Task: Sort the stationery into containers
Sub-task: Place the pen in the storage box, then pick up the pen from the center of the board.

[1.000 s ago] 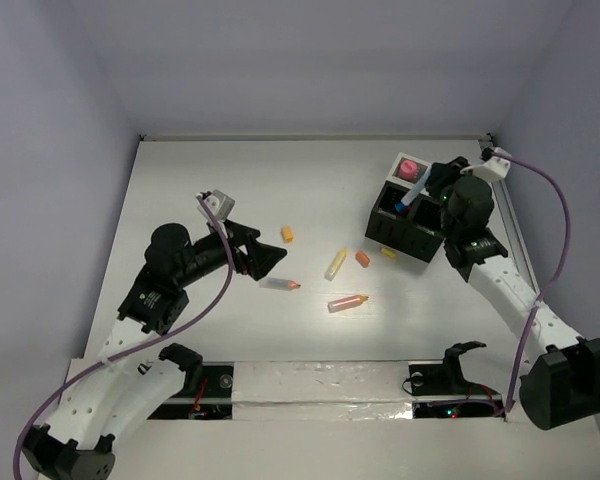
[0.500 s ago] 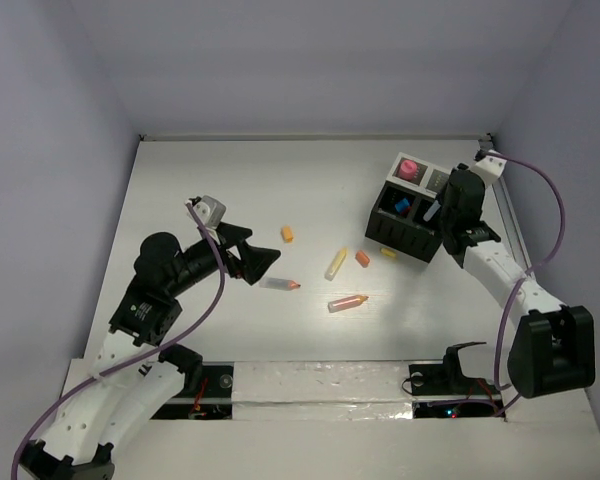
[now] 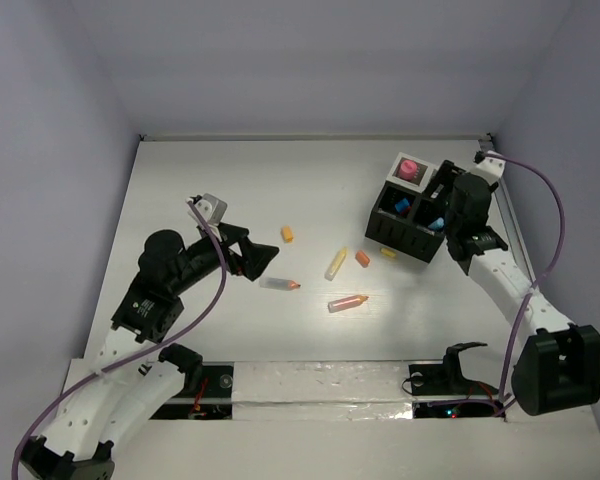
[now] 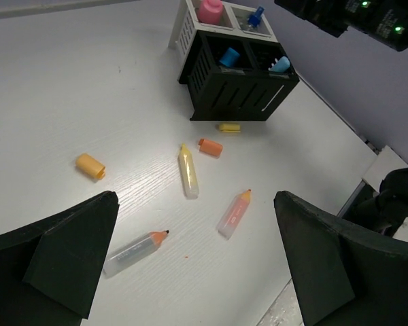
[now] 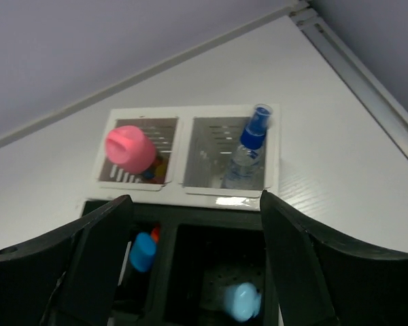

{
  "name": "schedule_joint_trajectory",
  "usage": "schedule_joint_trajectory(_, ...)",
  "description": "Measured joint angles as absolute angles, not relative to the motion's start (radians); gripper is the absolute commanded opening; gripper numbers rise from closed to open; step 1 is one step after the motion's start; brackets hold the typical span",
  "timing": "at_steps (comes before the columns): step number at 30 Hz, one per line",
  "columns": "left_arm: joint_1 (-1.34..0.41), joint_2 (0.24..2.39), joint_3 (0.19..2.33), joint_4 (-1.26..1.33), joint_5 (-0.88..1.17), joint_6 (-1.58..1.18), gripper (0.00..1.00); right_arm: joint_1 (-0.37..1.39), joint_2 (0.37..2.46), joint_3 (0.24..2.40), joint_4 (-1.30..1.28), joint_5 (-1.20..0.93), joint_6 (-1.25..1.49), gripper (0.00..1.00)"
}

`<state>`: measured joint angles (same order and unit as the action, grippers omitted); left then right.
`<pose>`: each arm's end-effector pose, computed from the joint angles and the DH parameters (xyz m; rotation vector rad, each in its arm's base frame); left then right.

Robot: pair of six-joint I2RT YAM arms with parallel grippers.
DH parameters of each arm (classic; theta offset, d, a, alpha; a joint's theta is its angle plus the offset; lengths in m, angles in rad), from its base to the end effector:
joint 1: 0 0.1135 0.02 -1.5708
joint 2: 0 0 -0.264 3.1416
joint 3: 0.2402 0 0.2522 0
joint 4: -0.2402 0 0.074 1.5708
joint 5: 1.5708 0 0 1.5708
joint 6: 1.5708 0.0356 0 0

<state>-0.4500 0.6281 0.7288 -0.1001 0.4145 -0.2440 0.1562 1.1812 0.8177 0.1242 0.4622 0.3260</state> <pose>0.1294 -0.0784 0.3530 0.5002 1.5596 -0.8623 0.2720 0.0268 0.3016 0.4721 1.7216 -0.0719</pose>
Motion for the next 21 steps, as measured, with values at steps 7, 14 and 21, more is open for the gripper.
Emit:
schedule_joint_trajectory(7, -0.45, 0.645, 0.729, -0.121, 0.338, -0.244, 0.99, 0.265, 1.174, 0.867, 0.082, 0.218, 0.337, 0.63)
schedule_joint_trajectory(14, -0.45, 0.672, 0.729, -0.131, 0.276, -0.244, 0.99, 0.531, 1.383, 0.952, -0.001, -0.084, 0.309, 0.39)
schedule_joint_trajectory(21, -0.424, 0.691, 0.729, -0.14, 0.234, -0.244, 0.99, 0.652, 1.539, 0.966, -0.109, -0.334, 0.24, 0.67)
